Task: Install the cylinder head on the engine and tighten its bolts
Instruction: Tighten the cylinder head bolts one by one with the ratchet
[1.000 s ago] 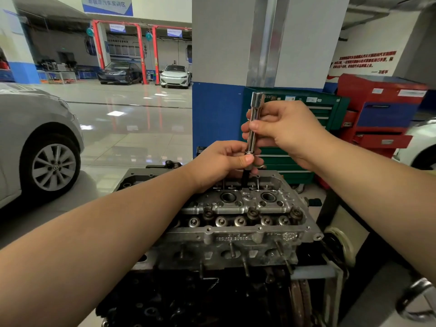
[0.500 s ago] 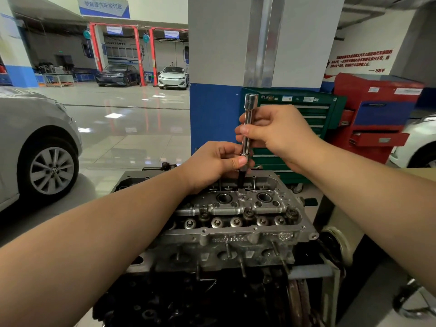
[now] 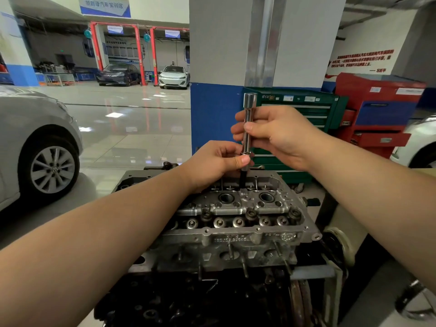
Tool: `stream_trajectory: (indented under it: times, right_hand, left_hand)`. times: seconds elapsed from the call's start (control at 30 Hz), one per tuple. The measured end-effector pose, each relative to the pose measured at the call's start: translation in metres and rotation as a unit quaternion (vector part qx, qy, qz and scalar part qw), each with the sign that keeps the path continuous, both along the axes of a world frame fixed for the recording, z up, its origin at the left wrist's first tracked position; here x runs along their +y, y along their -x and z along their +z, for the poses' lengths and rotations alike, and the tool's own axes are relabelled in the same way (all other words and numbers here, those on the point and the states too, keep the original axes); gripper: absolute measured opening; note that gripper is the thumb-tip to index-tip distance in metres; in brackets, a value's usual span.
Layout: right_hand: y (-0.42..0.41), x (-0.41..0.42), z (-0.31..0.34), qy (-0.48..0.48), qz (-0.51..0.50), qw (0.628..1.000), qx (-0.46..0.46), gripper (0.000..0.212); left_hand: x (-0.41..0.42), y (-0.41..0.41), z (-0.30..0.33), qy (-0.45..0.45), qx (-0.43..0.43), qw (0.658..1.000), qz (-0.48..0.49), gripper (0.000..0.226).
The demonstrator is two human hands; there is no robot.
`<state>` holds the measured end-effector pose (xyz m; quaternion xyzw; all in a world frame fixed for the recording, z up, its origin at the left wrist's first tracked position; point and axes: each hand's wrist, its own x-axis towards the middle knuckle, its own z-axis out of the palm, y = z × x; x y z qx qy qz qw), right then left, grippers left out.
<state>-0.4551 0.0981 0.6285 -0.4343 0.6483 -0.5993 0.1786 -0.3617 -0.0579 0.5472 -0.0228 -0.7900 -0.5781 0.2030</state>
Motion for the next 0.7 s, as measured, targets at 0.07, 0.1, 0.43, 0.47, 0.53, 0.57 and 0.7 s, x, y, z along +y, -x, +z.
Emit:
stream_trajectory:
  times: [0.07,0.1,0.43,0.47,0.53,0.57,0.7]
  right_hand:
    - [0.0,0.001,0.002,-0.011,-0.046,0.998,0.049,0.017]
    - [-0.002,0.0,0.002,-0.011,-0.082,0.994,0.068,0.018]
    - [-0.011,-0.001,-0.002,0.013,-0.024,0.999,0.017,0.021]
    - [-0.009,0.001,-0.001,-0.005,0.005,1.0,0.012,0.025]
    - [-0.006,0.003,0.003,-0.047,0.019,0.998,0.047,0.027]
    - [-0.004,0.004,0.005,-0.063,0.01,0.996,0.069,0.025]
    - [-0.007,0.002,0.007,-0.067,-0.081,0.986,0.129,0.017]
  left_hand:
    - [0.001,-0.001,0.0,-0.019,-0.01,1.0,-0.021,0.024]
    - [0.002,-0.001,0.001,-0.022,-0.011,0.999,-0.027,0.027]
    - [-0.001,0.001,0.001,0.001,-0.002,1.0,-0.017,0.02]
    - [-0.001,0.001,0.0,-0.007,-0.006,1.0,-0.028,0.022]
    - [-0.001,0.0,-0.001,-0.039,-0.018,0.998,-0.052,0.026]
    - [0.0,0.0,-0.002,-0.054,-0.024,0.996,-0.06,0.028]
    - [0.004,-0.001,0.0,-0.039,-0.011,0.999,-0.015,0.045]
